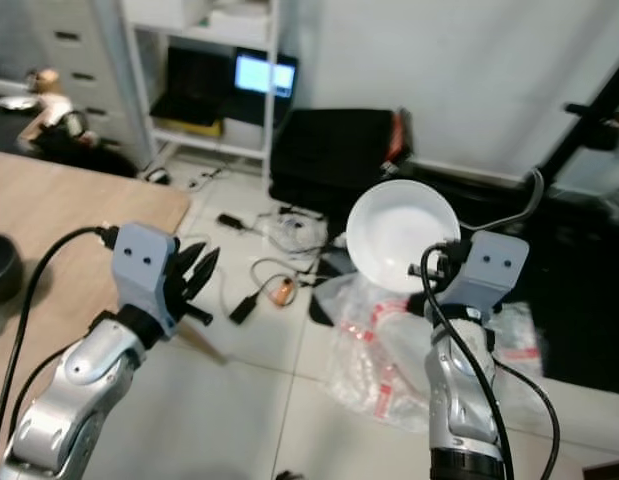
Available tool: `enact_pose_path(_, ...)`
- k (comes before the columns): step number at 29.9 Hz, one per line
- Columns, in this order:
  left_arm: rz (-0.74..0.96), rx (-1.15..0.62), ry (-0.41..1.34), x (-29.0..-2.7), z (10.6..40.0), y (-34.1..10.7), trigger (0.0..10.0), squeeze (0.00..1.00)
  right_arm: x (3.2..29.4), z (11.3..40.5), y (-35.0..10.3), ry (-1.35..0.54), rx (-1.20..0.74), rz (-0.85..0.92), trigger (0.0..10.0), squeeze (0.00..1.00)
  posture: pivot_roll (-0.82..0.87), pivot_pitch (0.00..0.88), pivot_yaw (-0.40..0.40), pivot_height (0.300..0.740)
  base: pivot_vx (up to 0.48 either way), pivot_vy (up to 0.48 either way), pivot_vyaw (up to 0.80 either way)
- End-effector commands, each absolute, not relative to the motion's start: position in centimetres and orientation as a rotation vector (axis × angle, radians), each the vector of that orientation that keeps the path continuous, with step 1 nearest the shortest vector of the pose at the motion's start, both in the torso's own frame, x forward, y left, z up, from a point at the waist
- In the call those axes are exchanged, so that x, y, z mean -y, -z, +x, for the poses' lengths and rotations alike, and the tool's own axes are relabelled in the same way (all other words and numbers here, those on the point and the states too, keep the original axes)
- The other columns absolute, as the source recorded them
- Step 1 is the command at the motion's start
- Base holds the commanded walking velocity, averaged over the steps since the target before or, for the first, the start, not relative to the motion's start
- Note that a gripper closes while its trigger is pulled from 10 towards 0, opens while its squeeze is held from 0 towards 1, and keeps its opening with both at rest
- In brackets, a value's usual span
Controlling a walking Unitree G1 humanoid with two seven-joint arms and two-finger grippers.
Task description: Setting the table
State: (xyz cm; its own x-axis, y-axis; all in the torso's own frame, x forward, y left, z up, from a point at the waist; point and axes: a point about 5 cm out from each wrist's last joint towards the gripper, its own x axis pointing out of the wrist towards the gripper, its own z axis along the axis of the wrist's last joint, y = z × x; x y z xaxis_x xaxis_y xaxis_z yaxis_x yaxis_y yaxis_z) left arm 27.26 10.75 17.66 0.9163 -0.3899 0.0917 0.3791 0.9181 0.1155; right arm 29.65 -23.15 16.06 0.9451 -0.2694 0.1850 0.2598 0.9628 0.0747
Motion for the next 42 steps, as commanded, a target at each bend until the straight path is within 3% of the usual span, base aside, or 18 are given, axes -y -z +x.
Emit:
enact_pose_path(1, 0.101, 0.096, 0.396, -10.83, 27.14, -17.16, 10.0, 0.00, 23.21, 29.43, -15.52, 0.277, 0.179, 0.056, 10.0, 0.00, -0.01, 0.073, 0.055, 0.740, 0.000, 0.000, -0.80)
enact_pose_path(42, 0.092, 0.099, 0.402, -10.61, 27.20, -16.93, 10.0, 0.00, 22.78, 29.78, -15.45, 0.260, 0.174, 0.046, 10.0, 0.00, -0.01, 0.064, 0.050, 0.740, 0.000, 0.000, -0.80)
